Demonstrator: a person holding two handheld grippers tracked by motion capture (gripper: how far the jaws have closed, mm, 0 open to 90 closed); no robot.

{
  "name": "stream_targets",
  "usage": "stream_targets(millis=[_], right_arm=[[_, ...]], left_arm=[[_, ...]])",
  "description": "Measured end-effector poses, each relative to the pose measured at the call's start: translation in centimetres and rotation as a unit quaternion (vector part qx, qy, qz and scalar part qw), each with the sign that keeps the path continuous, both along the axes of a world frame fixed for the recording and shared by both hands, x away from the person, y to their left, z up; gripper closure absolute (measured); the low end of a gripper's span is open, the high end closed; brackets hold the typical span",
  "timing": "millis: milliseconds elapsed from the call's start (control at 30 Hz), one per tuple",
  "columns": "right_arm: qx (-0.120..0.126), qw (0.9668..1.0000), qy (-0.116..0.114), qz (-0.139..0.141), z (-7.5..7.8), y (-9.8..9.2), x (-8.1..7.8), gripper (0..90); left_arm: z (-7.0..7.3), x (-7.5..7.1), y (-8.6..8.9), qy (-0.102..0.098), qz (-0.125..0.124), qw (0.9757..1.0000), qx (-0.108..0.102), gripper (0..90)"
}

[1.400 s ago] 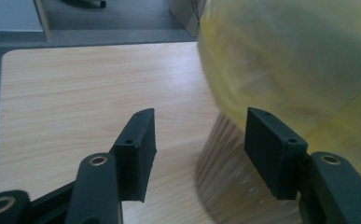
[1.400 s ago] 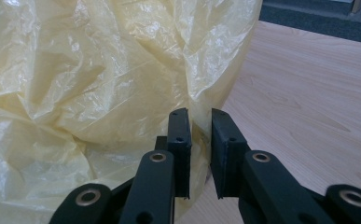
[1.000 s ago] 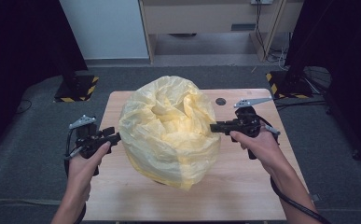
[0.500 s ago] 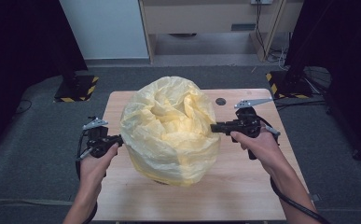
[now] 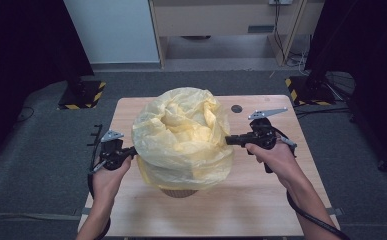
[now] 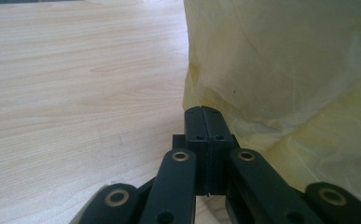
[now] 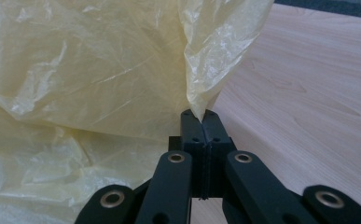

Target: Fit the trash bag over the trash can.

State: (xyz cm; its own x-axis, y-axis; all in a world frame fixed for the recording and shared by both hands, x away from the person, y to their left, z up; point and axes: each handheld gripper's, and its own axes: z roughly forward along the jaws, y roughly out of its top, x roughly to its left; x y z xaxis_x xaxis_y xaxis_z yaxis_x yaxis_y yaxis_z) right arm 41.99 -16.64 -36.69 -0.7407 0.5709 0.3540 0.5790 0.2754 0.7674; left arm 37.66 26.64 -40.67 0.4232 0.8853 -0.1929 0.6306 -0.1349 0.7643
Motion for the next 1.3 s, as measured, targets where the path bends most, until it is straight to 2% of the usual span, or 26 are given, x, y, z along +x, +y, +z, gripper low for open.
stream_targets(millis=[267, 700, 967, 1167, 1300], right_arm=[[-0.01, 0.9998, 0.019, 0.001, -1.5, 0.2, 0.3, 90.0], [-0.025, 0.9989, 0.037, 0.012, -3.3, 0.6, 0.1, 90.0], [-0.038, 0.9982, 0.044, 0.013, -4.1, 1.2, 0.5, 90.0], [-0.037, 0.9981, 0.048, 0.011, -4.3, 1.3, 0.9, 90.0], [-0.04, 0.998, 0.047, 0.016, -4.5, 1.5, 0.6, 90.0]], left_arm=[[-1.0, -0.2, 0.0, 0.002, -0.003, 1.0, -0.004, 90.0], [-2.5, -0.4, 0.2, 0.014, -0.005, 0.9999, -0.006, 90.0], [-2.5, 0.1, 0.1, 0.013, -0.001, 0.9999, 0.004, 90.0], [-2.5, 0.4, 0.6, 0.014, 0.007, 0.9999, -0.003, 90.0], [-2.4, 0.2, 0.6, 0.009, 0.007, 0.9999, 0.0, 90.0]])
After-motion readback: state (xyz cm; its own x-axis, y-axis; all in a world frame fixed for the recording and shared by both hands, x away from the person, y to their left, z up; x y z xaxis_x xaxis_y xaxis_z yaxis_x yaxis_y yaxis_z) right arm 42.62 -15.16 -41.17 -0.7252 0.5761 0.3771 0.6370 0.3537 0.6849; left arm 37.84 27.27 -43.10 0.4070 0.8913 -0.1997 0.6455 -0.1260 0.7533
